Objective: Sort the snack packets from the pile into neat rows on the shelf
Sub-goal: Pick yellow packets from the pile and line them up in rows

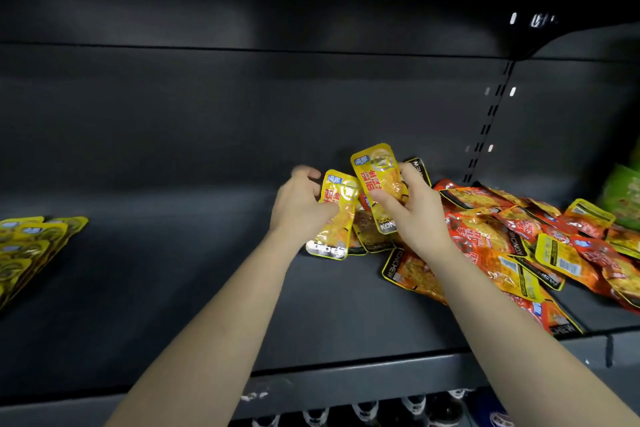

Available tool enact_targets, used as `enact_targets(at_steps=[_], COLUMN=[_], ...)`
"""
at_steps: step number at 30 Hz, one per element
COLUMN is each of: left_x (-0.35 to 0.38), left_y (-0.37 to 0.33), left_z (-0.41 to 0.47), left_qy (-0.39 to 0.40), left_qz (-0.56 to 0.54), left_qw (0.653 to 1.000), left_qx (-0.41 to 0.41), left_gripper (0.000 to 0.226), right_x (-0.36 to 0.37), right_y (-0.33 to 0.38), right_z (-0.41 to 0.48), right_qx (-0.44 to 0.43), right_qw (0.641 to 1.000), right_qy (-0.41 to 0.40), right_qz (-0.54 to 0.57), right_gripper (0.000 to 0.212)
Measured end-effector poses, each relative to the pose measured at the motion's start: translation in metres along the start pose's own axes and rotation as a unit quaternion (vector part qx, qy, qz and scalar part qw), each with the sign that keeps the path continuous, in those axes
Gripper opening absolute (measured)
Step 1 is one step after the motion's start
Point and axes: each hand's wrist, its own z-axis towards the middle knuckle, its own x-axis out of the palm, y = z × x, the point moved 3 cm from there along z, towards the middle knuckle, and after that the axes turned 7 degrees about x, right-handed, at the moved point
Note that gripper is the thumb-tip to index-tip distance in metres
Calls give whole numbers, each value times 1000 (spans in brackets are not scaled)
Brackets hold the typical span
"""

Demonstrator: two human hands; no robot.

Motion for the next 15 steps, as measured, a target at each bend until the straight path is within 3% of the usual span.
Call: enact_targets(at_steps=[5,9,15], left_x=[-54,-97,-163], left_y=[9,26,64], left_z=[-8,-16,-28], left_qy=[-27,-3,1], left_qz=[167,308,391], left_qw=[984,946,912], left_qx=[62,102,122], left_gripper=[24,25,26], right_x=[18,55,114], right_y=[19,44,91], right_z=[1,4,-6], right_qx=[-21,-44,-27], right_qw=[994,981,975], right_qy=[17,61,85], right_qz=[-102,-179,-205], right_gripper=[28,16,17])
